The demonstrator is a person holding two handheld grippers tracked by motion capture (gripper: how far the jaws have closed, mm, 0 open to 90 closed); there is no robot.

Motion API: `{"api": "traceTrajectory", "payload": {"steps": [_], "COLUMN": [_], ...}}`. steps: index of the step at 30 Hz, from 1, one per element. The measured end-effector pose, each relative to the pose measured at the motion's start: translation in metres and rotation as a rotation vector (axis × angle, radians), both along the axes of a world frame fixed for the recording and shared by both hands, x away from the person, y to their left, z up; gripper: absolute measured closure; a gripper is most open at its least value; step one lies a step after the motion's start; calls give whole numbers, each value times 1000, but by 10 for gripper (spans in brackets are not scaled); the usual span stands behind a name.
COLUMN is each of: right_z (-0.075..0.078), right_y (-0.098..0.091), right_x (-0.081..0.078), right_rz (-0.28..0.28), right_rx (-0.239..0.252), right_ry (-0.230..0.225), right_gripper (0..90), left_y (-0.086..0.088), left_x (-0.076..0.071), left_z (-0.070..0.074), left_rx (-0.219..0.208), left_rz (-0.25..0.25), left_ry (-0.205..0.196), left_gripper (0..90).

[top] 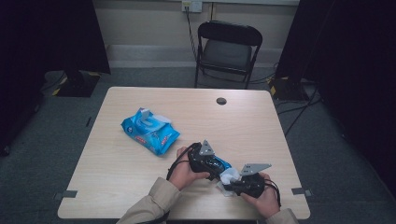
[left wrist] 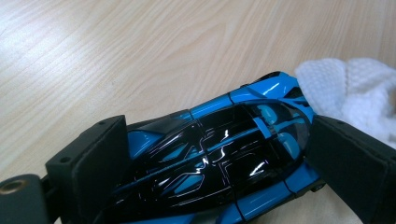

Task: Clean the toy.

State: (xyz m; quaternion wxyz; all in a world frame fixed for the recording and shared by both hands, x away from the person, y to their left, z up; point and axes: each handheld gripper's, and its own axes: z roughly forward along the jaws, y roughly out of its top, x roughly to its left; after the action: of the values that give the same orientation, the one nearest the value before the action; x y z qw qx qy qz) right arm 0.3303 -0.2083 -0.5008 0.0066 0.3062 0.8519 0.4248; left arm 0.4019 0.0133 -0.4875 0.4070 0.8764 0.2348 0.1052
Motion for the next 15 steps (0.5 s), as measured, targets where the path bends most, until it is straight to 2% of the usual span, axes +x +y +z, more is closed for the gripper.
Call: {"api": "traceTrajectory", "payload": {"steps": [4, 7, 11, 15], "right_z": [0, 7, 17, 27], "right_y": [5, 5, -5, -15], "right_x": [-1, -1, 0, 0], "right_rz": [21, 28, 7, -5], "right_rx": [6, 7, 44, 69], "right_ry": [3, 6, 9, -21], "right_gripper": [875, 868, 858, 857], "left_y": [0, 0, 0, 0], "left_x": [0, 0, 0, 0], "left_z": [0, -1, -1, -1], "left_rx": [-4, -7, -8, -7], "left_rz": [-1, 1, 1, 0], "left_ry": [-1, 0, 0, 0], "left_gripper": [57, 57, 57, 57]}}
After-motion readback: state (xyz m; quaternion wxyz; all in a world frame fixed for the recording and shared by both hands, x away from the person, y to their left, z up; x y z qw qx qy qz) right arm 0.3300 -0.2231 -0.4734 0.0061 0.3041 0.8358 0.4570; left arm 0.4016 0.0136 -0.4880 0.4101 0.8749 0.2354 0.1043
